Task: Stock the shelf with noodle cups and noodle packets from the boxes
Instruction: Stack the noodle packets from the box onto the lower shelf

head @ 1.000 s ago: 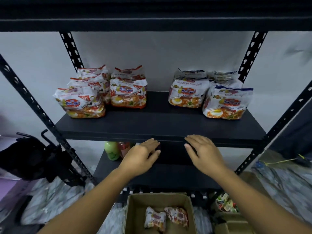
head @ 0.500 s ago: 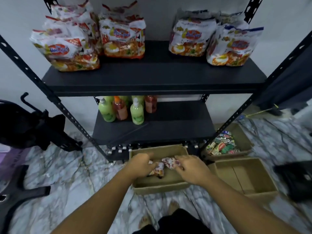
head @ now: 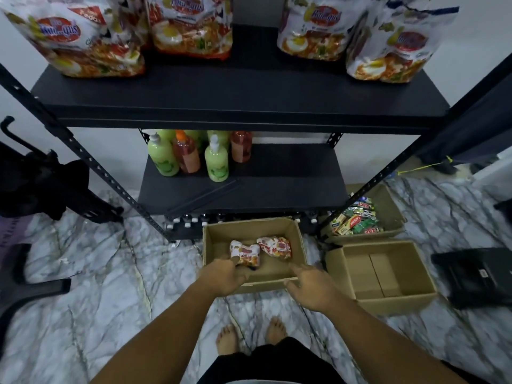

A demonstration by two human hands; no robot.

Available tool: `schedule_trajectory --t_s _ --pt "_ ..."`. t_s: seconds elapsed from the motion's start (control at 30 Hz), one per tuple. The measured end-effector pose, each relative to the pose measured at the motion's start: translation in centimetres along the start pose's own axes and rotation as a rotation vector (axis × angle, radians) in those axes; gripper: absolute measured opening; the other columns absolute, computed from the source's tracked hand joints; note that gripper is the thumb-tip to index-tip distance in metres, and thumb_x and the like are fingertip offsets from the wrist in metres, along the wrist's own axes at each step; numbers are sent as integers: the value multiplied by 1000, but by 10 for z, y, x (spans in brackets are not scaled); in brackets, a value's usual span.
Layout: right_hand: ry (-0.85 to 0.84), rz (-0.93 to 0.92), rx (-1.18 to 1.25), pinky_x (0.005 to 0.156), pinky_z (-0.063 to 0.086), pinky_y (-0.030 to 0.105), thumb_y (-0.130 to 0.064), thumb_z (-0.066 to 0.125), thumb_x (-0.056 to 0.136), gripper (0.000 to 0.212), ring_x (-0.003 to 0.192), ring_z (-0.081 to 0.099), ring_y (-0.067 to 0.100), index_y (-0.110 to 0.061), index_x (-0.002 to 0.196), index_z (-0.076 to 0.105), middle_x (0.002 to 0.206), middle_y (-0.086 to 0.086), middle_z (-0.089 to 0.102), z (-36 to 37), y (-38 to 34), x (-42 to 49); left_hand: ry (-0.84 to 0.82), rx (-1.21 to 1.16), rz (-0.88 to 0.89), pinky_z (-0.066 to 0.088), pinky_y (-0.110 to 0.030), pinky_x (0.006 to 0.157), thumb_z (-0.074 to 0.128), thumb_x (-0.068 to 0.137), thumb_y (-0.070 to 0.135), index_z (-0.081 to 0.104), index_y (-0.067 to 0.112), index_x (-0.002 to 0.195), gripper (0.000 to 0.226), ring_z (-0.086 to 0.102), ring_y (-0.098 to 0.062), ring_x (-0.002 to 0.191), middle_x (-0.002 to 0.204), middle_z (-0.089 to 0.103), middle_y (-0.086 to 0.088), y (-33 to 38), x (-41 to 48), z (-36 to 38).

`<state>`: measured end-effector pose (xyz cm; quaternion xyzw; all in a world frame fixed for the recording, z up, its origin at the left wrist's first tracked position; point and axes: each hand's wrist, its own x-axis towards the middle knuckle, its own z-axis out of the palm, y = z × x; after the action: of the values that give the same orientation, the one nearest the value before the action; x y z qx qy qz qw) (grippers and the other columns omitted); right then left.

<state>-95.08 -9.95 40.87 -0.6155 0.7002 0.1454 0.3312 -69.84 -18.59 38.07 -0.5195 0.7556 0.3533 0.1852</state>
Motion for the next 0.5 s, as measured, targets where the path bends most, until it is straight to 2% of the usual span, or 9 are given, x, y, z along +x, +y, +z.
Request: schedule_trajectory --t_s 0.2,0.27,0.37,0.5 --pt "-43 -12 52 102 47 40 -55 40 103 67 131 52 30 -19 159 29 152 8 48 5 32 43 -6 -45 -65 48 -42 103 50 97 63 34 22 157 74 49 -31 135 151 47 -10 -1 21 11" --pt "-55 1 74 104 46 39 -54 39 104 67 131 52 29 -18 159 31 150 7 51 18 46 63 0 -135 -95 49 -39 102 49 93 64 36 23 156 76 51 -29 131 148 50 -11 -4 39 18" --pt "-62 17 117 111 41 36 -49 40 105 64 140 45 27 -17 160 30 158 7 43 44 62 99 21 -195 -93 47 -35 103 54 97 56 38 26 155 67 53 -27 130 147 52 -8 -11 76 37" --pt "-14 46 195 106 45 35 -48 45 104 64 137 49 27 -19 160 29 153 10 49 90 75 160 18 -138 -52 43 -34 107 57 100 50 41 23 153 61 48 -24 136 149 51 -5 -28 144 78"
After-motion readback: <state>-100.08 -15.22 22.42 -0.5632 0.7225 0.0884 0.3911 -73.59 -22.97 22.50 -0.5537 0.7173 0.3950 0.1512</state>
